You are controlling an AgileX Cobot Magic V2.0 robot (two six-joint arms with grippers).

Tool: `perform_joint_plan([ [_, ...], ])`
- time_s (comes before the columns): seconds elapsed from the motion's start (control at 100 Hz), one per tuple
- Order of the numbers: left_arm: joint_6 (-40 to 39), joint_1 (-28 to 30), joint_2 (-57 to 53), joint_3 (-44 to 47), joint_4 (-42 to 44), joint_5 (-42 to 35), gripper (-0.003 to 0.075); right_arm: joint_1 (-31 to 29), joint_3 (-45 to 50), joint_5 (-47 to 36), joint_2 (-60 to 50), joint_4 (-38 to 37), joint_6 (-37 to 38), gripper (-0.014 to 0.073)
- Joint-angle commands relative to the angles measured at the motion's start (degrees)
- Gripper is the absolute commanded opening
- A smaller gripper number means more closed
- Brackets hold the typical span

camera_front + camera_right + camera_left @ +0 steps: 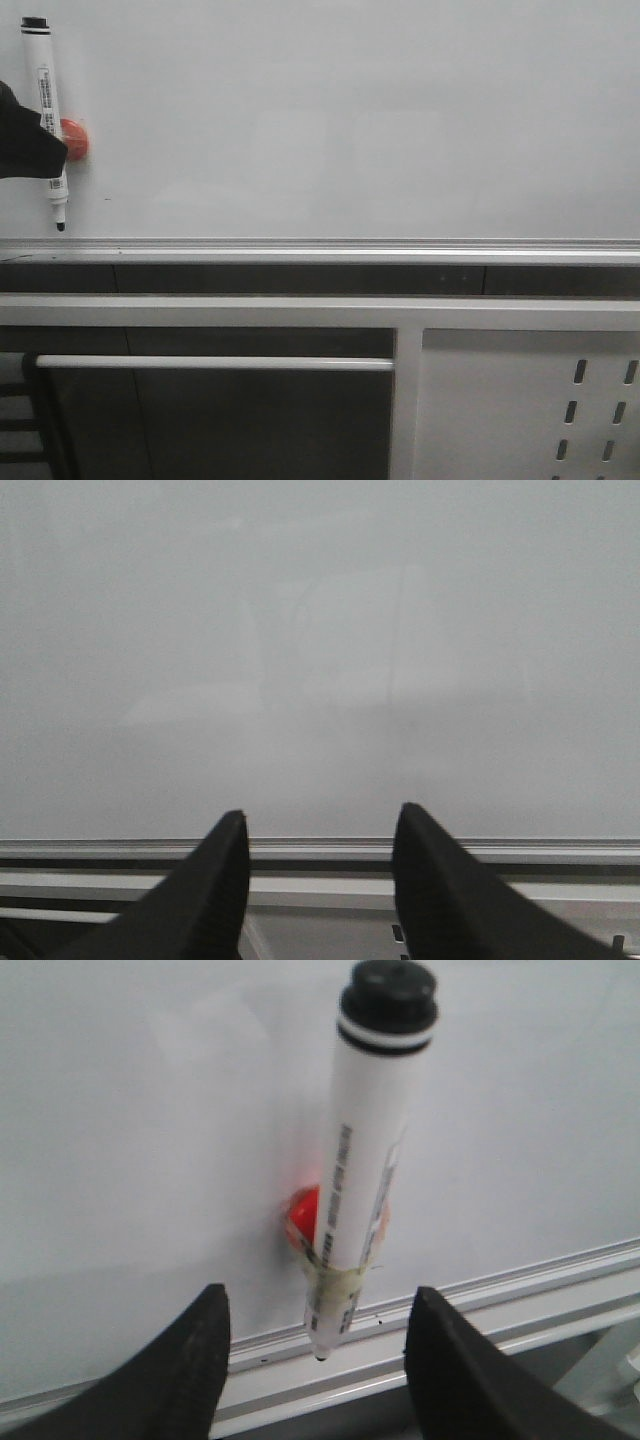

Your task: Write number 1 on whiteboard

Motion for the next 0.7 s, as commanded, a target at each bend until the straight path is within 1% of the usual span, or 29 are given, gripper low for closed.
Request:
perform_joint_plan([
  [0.0, -0.1, -0.4, -0.6, -1.9, -0.2, -4.1, 0.0368, -0.5, -2.1, -4.2, 1.3, -0.4, -0.5, 0.0304],
  [0.27, -0.3, -0.4, 2.4, -2.1, -0.2, -4.4, 0.0368, -0.5, -2.0, -4.2, 1.4, -0.4, -0.5, 0.0304],
  [0.48, -0.5, -0.5, 2.5, -2.1, -0.2, -4.4, 0.0368, -0.5, -2.0, -3.8, 1.4, -0.4, -0.5, 0.0304],
  [0.6, -0.5, -2.7, 2.5, -2.1, 0.7, -5.7, 0.0368, -0.5, -2.0, -3.6, 1.4, -0.4, -0.5, 0.0304],
  [0.69, -0.5, -5.3, 2.5, -2.1, 1.5, -9.0, 0.0368, -0.5, -2.0, -3.6, 1.4, -0.4, -0.5, 0.0304],
])
